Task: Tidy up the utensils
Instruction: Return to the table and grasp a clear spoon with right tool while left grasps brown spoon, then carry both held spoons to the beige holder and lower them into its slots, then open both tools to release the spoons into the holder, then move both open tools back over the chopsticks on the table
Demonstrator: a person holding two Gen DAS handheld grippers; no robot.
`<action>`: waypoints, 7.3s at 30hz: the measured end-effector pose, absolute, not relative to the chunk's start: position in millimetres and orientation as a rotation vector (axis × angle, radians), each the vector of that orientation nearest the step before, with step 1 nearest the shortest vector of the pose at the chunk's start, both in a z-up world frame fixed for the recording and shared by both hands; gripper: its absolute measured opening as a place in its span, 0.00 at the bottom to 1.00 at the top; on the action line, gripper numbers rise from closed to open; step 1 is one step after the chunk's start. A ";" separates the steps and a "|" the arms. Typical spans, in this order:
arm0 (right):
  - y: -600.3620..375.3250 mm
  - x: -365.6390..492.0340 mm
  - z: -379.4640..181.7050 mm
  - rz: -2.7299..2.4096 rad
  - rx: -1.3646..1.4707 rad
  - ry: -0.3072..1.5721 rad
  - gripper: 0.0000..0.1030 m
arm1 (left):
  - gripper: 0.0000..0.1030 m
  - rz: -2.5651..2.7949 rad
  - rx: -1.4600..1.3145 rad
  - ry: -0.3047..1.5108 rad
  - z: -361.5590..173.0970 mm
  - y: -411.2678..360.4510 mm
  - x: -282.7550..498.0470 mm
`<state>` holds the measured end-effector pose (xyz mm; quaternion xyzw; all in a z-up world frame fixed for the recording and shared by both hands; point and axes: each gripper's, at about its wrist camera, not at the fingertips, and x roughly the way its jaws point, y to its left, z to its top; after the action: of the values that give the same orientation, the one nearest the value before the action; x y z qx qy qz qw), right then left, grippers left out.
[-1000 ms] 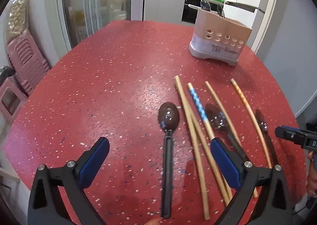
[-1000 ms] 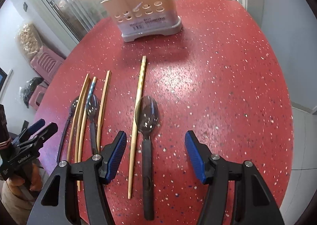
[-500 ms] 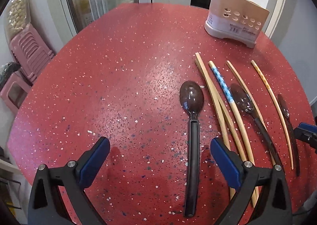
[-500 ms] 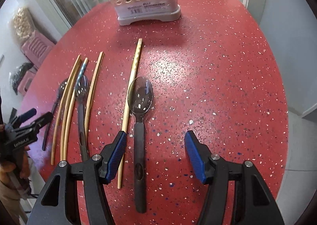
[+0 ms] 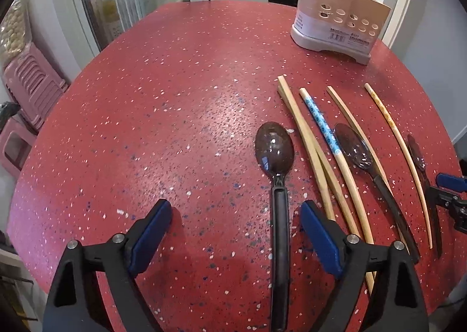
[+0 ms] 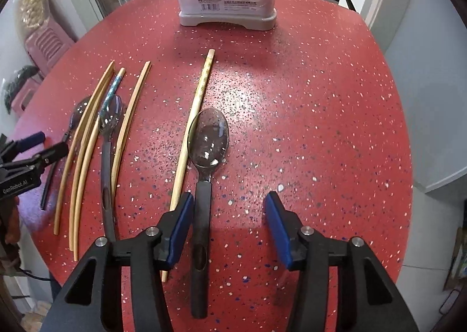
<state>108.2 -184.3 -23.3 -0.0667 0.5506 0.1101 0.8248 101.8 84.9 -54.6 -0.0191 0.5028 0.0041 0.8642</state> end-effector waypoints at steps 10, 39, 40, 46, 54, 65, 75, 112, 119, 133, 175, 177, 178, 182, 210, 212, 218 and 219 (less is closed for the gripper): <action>-166.7 136.8 -24.2 0.255 -0.199 1.247 0.41 | 0.86 -0.081 0.026 1.093 -45.6 71.0 115.1; -194.0 136.3 -17.0 0.374 -0.091 1.248 0.12 | 0.38 -0.190 -0.039 1.204 -30.6 62.2 135.3; -196.7 133.8 -13.9 0.385 -0.079 1.240 0.12 | 0.38 -0.191 -0.050 1.192 -28.5 64.6 132.1; -206.7 128.8 -2.1 0.426 -0.002 1.209 0.12 | 0.38 -0.209 -0.126 1.091 -9.6 73.4 118.4; -215.6 129.5 19.4 0.451 0.058 1.163 0.12 | 0.38 -0.221 -0.185 0.985 24.8 68.8 114.3; -226.0 149.4 69.0 0.483 0.140 1.054 0.12 | 0.38 -0.255 -0.231 0.865 71.4 52.0 142.4; -227.6 201.0 110.6 0.483 0.207 0.977 0.12 | 0.38 -0.247 -0.266 0.746 106.6 41.5 194.3; -164.5 366.3 114.7 0.401 -0.005 0.520 0.12 | 0.38 -0.146 -0.166 0.445 108.4 11.5 367.5; -166.5 356.1 96.5 0.398 -0.049 0.513 0.12 | 0.38 -0.127 -0.137 0.476 87.4 10.8 359.8; -165.2 334.6 89.7 0.396 -0.106 0.548 0.13 | 0.39 -0.110 -0.061 0.515 87.4 3.3 341.8; -202.3 180.6 44.0 0.377 0.102 0.929 0.57 | 0.39 -0.038 -0.062 0.875 37.7 32.3 166.1; -202.8 170.4 33.3 0.372 0.111 0.969 0.57 | 0.39 -0.026 -0.078 0.896 29.5 40.3 156.2; -202.6 166.6 30.0 0.370 0.112 0.979 0.57 | 0.39 -0.023 -0.084 0.905 26.1 44.0 152.9; -201.1 150.3 14.6 0.362 0.122 1.036 0.57 | 0.39 -0.002 -0.103 0.951 10.6 56.8 136.1; -158.0 128.8 -7.3 0.357 -0.008 1.152 0.57 | 1.00 0.034 -0.172 1.056 -29.2 86.7 94.5; -163.7 127.9 -7.8 0.348 0.011 1.159 0.57 | 1.00 0.018 -0.174 1.069 -31.3 85.4 97.1; -168.7 125.4 -11.6 0.336 0.012 1.168 0.57 | 1.00 -0.003 -0.141 1.097 -37.5 78.1 98.6; -168.2 125.2 -11.8 0.334 0.011 1.169 0.57 | 1.00 0.000 -0.131 1.099 -38.9 76.1 99.2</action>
<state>125.2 -168.2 -11.8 0.0050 0.5492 0.1570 0.8208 99.2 76.1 -38.9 -0.0624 0.5217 -0.0001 0.8508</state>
